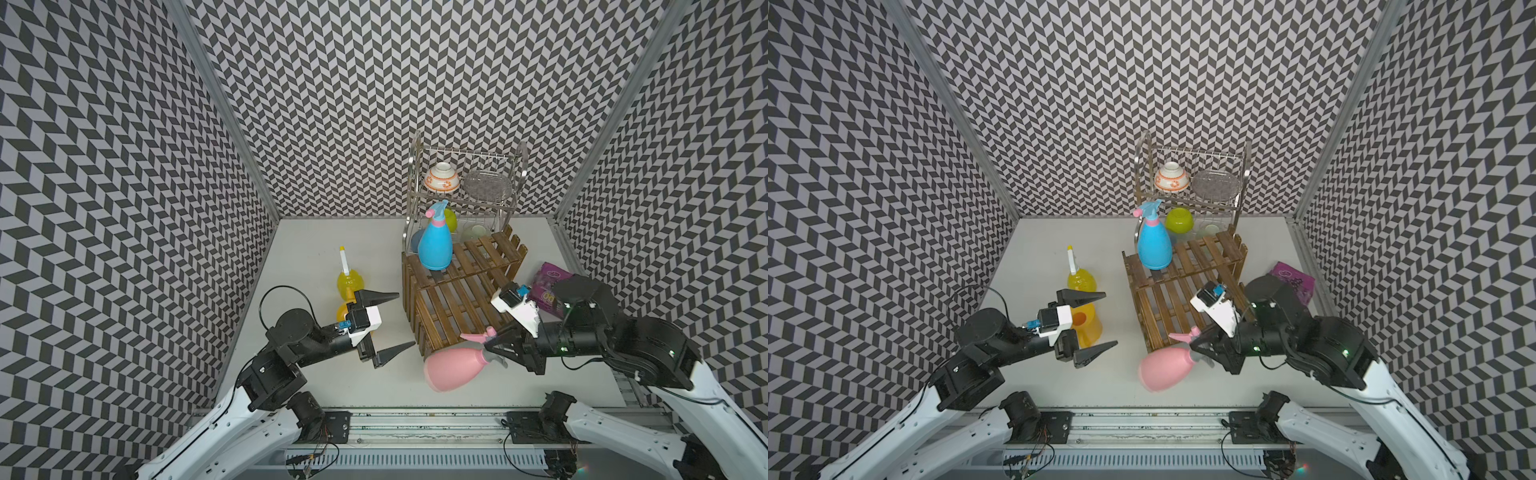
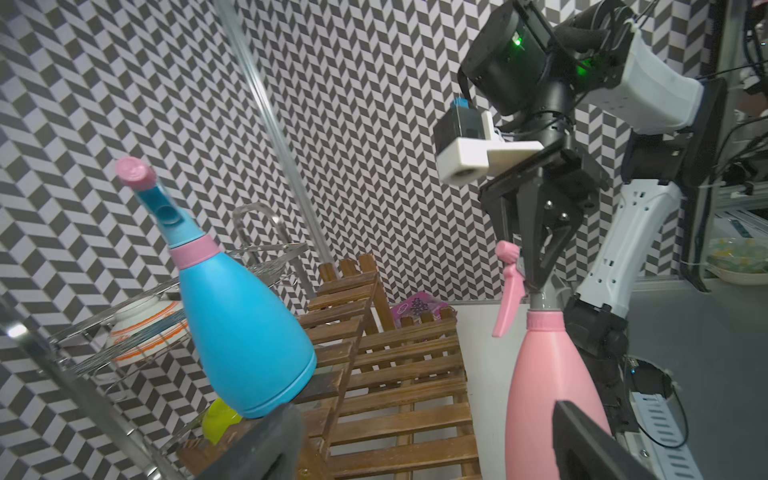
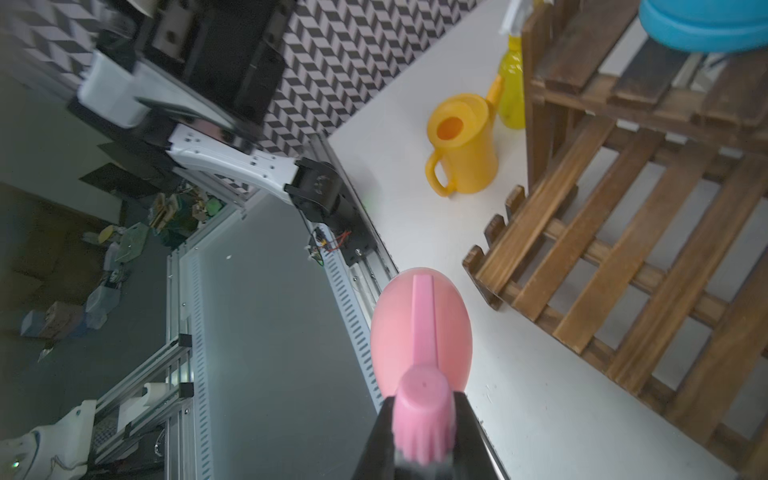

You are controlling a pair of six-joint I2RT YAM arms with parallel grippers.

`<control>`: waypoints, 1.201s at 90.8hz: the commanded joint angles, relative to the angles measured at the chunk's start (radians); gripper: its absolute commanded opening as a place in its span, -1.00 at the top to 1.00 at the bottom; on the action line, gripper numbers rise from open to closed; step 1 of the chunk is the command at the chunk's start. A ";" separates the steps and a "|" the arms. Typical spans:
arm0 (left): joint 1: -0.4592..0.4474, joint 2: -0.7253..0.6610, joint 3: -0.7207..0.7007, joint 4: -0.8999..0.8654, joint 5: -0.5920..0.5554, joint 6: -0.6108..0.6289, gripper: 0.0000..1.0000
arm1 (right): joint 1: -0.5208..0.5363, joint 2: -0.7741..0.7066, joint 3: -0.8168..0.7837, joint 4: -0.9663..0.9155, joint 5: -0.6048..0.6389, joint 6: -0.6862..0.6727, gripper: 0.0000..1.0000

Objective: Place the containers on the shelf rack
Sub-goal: 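Pick up a container from the center of the board.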

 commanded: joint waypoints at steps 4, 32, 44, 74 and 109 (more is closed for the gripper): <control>0.004 0.015 0.063 -0.027 0.113 0.031 -0.91 | 0.006 0.013 -0.018 0.167 -0.135 -0.132 1.00; -0.003 0.138 0.162 -0.091 0.182 0.009 -0.88 | 0.006 0.028 -0.008 0.256 -0.160 -0.372 1.00; -0.031 0.195 0.172 -0.041 0.192 -0.020 -0.76 | 0.006 0.037 -0.004 0.250 -0.136 -0.447 1.00; -0.127 0.363 0.243 -0.003 0.154 0.004 -0.38 | 0.006 0.048 -0.017 0.260 -0.120 -0.492 1.00; -0.153 0.428 0.280 0.010 0.182 0.017 0.46 | 0.006 0.056 -0.018 0.249 -0.111 -0.519 1.00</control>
